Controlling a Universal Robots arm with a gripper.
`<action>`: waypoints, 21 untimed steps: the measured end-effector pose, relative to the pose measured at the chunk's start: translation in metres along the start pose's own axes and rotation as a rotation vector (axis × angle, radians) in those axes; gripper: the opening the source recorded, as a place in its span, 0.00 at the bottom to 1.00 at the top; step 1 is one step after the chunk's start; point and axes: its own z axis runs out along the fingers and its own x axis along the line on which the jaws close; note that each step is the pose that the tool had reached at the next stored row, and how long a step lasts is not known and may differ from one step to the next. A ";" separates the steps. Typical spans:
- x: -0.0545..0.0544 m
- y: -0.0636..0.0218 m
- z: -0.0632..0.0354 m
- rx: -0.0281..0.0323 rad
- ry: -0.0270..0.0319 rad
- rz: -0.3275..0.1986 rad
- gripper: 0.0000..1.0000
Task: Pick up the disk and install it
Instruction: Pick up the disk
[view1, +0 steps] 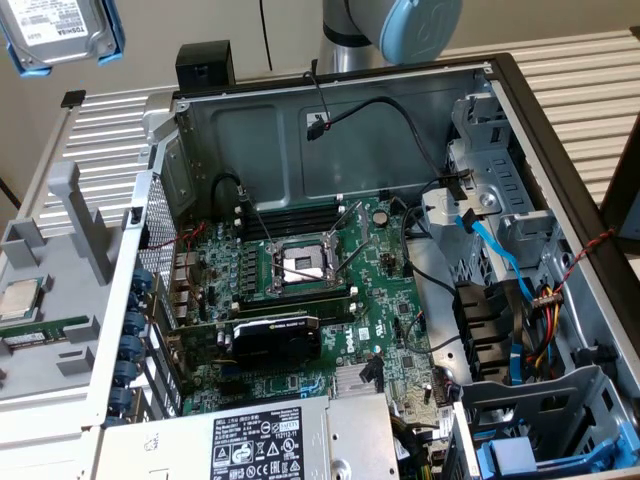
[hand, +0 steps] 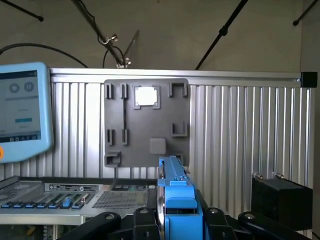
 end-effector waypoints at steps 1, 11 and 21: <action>0.001 -0.0036 -0.0017 0.0001 -0.0001 0.000 0.37; 0.018 -0.0403 -0.0213 -0.0012 0.0000 0.000 0.37; 0.036 -0.0718 -0.0407 -0.0055 0.0000 0.000 0.37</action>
